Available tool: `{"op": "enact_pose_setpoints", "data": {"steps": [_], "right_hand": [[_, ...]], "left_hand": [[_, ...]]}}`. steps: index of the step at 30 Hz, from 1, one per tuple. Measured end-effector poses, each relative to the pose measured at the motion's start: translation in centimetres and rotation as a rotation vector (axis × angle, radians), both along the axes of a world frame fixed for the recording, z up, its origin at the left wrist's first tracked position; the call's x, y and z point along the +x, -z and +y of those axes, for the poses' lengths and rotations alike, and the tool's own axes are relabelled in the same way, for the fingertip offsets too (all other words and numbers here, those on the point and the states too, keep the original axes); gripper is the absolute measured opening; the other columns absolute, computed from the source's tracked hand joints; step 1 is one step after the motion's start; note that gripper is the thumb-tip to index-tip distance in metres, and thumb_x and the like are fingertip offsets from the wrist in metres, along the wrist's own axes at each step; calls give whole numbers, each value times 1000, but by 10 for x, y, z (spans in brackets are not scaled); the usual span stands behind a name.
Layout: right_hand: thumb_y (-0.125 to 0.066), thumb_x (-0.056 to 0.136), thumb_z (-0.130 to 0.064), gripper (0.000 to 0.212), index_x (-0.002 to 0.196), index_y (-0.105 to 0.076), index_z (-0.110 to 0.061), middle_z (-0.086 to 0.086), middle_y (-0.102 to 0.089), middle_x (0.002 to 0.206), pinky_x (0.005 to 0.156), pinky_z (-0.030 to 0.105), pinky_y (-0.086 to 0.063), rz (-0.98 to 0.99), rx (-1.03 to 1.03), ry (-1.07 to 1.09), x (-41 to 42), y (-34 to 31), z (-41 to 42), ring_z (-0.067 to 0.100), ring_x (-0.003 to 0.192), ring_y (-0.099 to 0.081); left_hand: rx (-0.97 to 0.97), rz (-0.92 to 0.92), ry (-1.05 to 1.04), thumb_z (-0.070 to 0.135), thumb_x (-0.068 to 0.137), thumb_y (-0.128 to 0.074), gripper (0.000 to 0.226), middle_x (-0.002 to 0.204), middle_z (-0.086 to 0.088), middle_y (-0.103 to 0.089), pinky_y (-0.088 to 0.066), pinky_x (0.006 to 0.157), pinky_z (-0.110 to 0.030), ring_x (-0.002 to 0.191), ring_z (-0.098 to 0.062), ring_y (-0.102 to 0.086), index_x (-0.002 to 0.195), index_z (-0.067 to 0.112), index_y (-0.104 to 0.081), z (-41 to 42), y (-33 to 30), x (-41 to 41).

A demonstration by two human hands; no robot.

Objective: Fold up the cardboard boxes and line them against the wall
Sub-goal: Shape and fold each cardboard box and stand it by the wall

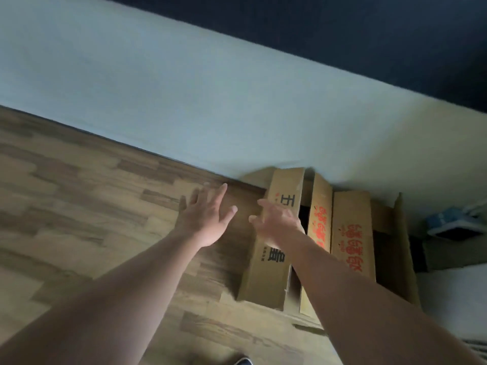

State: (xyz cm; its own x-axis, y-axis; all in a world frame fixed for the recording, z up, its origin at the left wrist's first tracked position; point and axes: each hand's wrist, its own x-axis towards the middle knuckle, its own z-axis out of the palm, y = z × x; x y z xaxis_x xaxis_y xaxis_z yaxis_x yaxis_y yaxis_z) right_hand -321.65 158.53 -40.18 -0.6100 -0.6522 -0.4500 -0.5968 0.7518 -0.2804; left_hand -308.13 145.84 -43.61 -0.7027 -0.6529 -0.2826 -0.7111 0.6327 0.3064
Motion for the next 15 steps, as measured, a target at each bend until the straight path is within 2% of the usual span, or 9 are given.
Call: {"op": "enact_pose_setpoints", "data": {"steps": [4,9,15], "right_hand": [[-46,100,-50,55,152,-34,-32,5,-47,150,111,49,-36,3,-8,-153,109,-63,-64,31,135,-45],[-42,99,-60,58,151,-33,-36,4,-53,146,105,48,-44,20,-81,-356,301,-128,-137,29,132,-51],[-45,99,-58,58,150,-38,-31,8,-58,137,101,48,-48,-64,-202,-595,524,-187,-197,31,125,-56]], "left_hand": [[-33,8,-180,73,97,-18,74,171,-12,-6,-7,124,-56,157,-32,-6,161,41,2,-48,-61,141],[-98,20,-418,71,98,-19,75,170,-14,-7,-7,124,-57,156,-33,-6,162,37,1,-90,-137,354],[-144,-12,-619,70,99,-19,77,170,-13,-12,-11,124,-56,156,-32,-10,163,29,-6,-105,-206,576]]}}
